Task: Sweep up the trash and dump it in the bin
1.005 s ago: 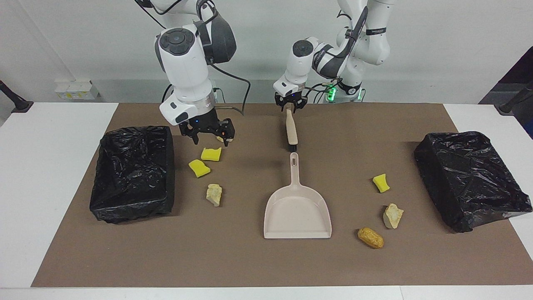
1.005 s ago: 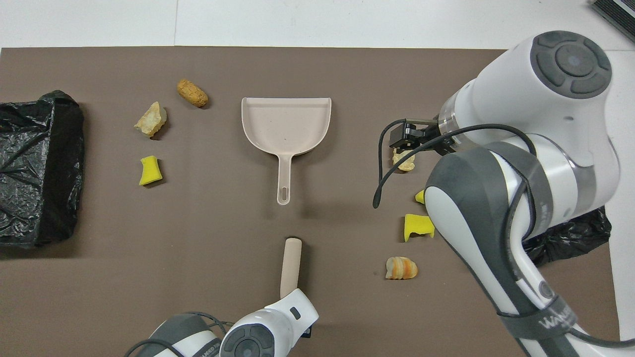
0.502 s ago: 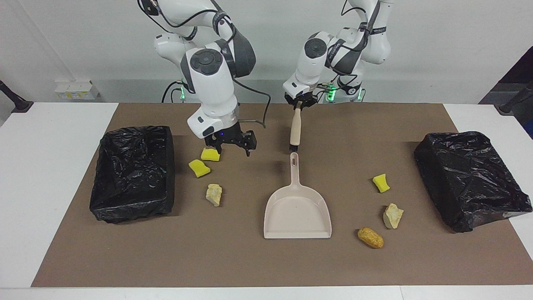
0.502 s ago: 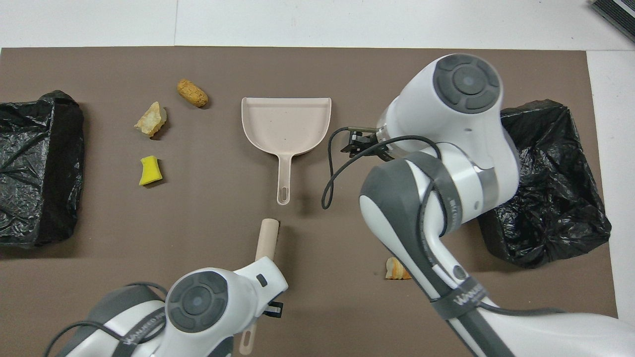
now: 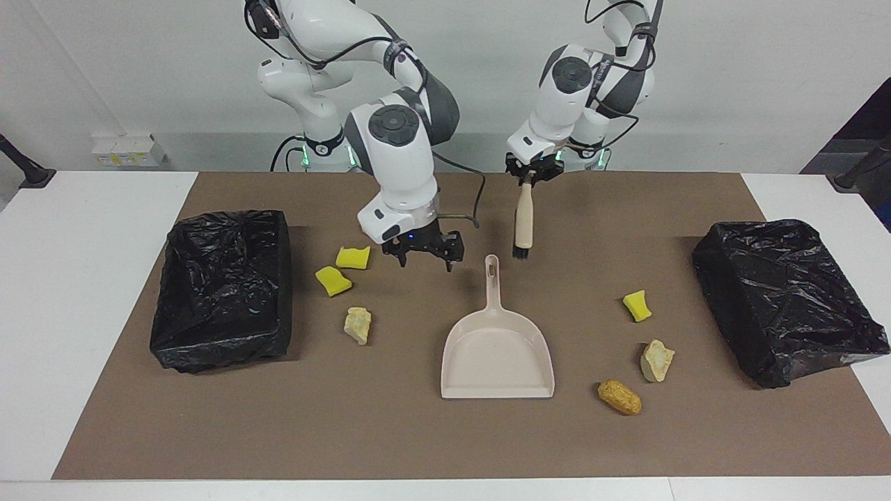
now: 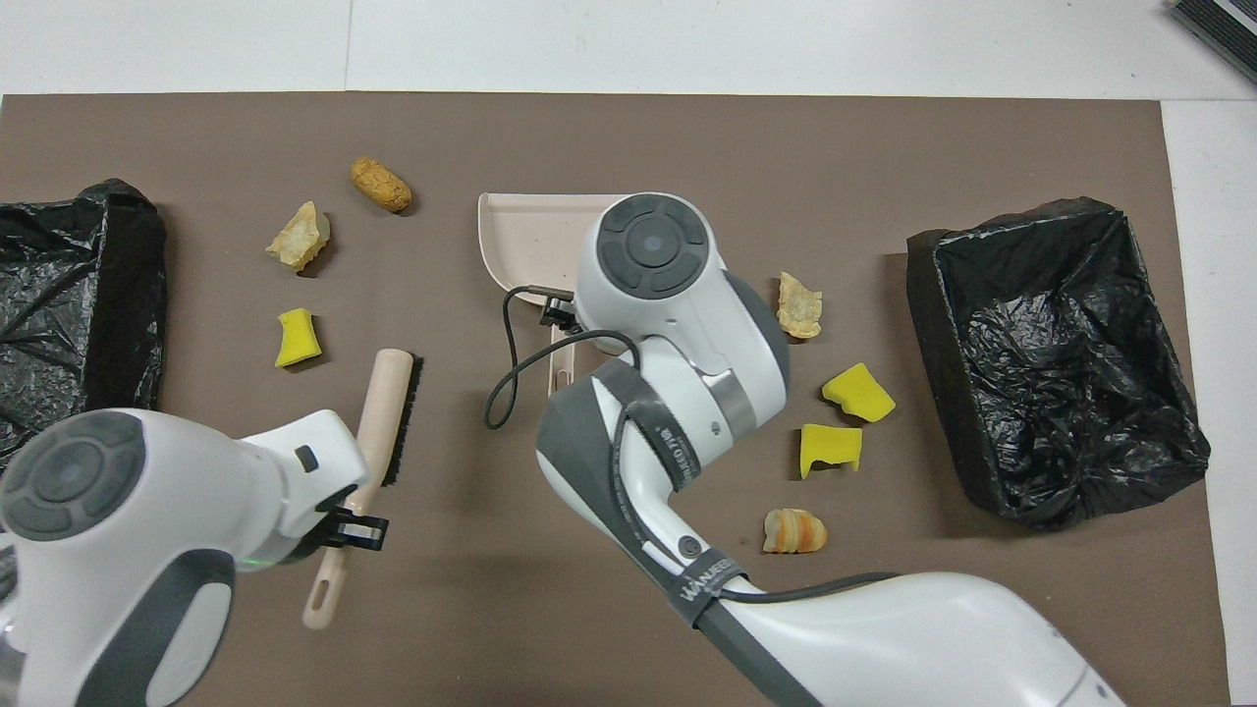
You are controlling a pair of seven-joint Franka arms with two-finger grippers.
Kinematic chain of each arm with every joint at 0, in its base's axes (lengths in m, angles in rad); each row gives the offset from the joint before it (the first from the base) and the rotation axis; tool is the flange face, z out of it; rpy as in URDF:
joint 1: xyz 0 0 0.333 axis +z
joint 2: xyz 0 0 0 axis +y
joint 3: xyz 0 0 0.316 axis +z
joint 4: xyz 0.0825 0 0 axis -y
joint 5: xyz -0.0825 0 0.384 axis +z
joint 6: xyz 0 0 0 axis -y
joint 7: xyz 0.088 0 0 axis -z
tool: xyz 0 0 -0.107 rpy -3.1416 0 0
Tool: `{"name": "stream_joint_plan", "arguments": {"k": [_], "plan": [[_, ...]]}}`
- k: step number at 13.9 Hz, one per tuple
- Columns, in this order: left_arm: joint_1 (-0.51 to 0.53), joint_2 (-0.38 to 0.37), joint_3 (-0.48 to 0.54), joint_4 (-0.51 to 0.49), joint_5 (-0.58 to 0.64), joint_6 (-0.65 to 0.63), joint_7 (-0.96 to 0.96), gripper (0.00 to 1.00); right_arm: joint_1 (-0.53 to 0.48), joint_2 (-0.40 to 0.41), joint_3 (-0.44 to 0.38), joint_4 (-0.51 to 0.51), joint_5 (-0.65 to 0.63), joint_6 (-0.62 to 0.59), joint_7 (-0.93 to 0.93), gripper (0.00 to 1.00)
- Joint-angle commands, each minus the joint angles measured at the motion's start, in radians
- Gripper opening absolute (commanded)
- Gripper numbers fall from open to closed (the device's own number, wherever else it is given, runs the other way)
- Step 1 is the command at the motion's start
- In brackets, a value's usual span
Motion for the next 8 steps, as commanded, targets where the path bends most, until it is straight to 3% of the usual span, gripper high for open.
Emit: {"name": "stream_joint_plan", "arguments": {"k": [1, 2, 5, 6, 8], "plan": [[0.110, 0.063, -0.014, 0.070, 0.028, -0.029, 0.121, 0.00, 0.031, 0.085, -0.001, 0.083, -0.044, -0.015, 0.037, 1.00], [0.145, 0.067, -0.014, 0.075, 0.031, -0.026, 0.168, 0.00, 0.055, 0.108, -0.004, 0.087, -0.058, -0.015, 0.040, 0.98], [0.201, 0.069, -0.014, 0.073, 0.031, -0.021, 0.256, 0.00, 0.050, 0.108, 0.002, 0.087, -0.061, -0.038, 0.039, 0.70], [0.201, 0.069, -0.014, 0.073, 0.031, -0.021, 0.261, 0.00, 0.048, 0.108, 0.004, 0.087, -0.058, -0.035, 0.039, 0.59], [0.202, 0.069, -0.014, 0.073, 0.031, -0.019, 0.261, 0.00, 0.047, 0.108, 0.005, 0.087, -0.057, -0.032, 0.037, 0.24]]}}
